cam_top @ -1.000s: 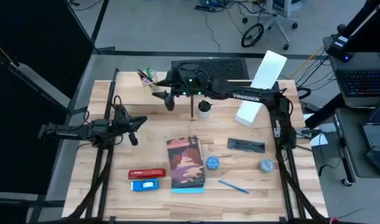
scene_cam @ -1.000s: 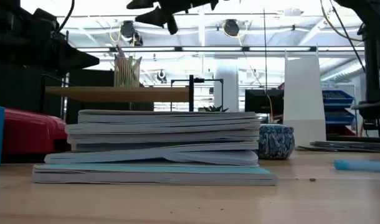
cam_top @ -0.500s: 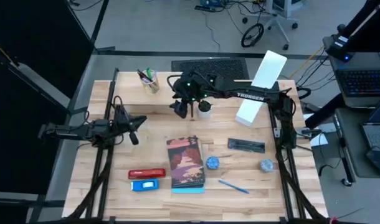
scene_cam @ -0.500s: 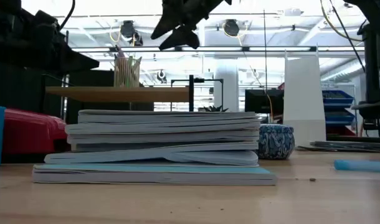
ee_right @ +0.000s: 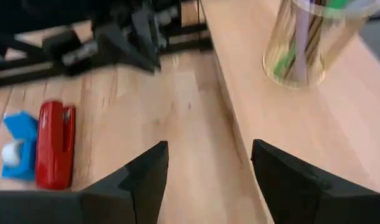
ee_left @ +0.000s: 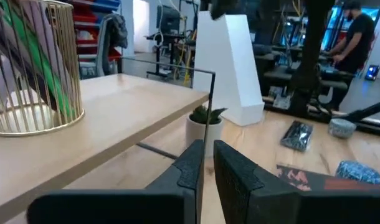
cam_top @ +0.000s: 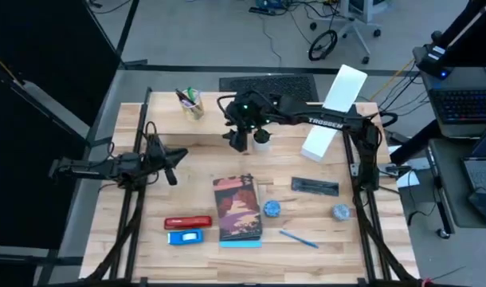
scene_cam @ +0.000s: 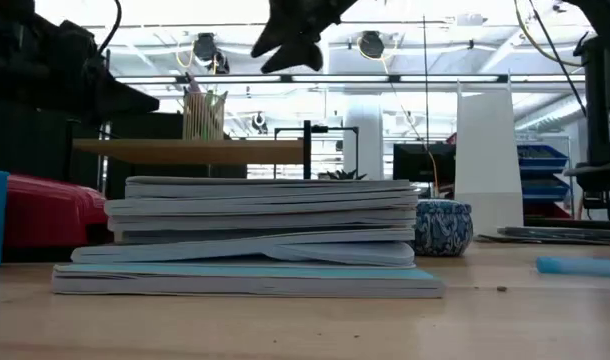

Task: Stock shelves
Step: Put the blue pen into the gold pen holder on the shelf

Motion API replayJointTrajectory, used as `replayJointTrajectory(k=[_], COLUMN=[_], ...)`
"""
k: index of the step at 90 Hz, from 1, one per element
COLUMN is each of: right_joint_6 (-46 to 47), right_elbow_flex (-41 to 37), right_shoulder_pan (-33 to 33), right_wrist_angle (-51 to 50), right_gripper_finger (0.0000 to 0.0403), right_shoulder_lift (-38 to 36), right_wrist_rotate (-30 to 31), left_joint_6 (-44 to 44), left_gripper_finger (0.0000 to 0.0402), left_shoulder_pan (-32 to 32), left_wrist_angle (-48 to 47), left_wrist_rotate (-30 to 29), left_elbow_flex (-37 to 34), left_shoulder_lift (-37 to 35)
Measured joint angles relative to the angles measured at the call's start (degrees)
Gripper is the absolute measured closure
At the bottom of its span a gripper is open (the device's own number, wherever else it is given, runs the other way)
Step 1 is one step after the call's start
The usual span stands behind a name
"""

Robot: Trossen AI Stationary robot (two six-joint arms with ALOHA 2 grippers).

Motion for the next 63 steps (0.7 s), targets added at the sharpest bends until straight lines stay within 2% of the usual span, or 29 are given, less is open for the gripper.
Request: replayJointTrajectory(k=[19, 30, 39, 46, 55, 63], right_joint_6=[-1.31, 0.92, 4.6, 8.08, 13.71, 20.95], right_elbow_flex=[0.0, -0.07, -0.97, -4.58, -13.26, -23.99], right_shoulder_pan=[3.58, 6.3, 9.46, 12.51, 16.76, 20.85], right_wrist_angle=[-28.43, -37.78, -38.43, -36.8, -32.07, -24.58], right_gripper_finger=[0.0191, 0.0191, 0.0191, 0.0191, 0.0191, 0.0191], right_shoulder_lift=[-3.13, -5.32, -8.67, -12.58, -18.58, -24.77], right_wrist_rotate=[-0.15, 0.01, 1.25, 5.4, 10.13, 11.98], left_joint_6=[-0.34, -0.35, -0.36, -0.38, -0.4, -0.42], left_gripper_finger=[0.0379, 0.0379, 0.0379, 0.0379, 0.0379, 0.0379], left_shoulder_pan=[0.0, 0.0, 0.0, 0.0, 0.0, 0.0], left_wrist_angle=[-0.04, -0.02, -0.02, -0.02, -0.02, 0.03], left_wrist_rotate=[0.0, 0.0, 0.0, 0.0, 0.0, 0.0], left_elbow_flex=[0.0, 0.0, 0.0, 0.0, 0.0, 0.0], left_shoulder_lift=[0.04, 0.02, 0.02, 0.02, 0.03, 0.05])
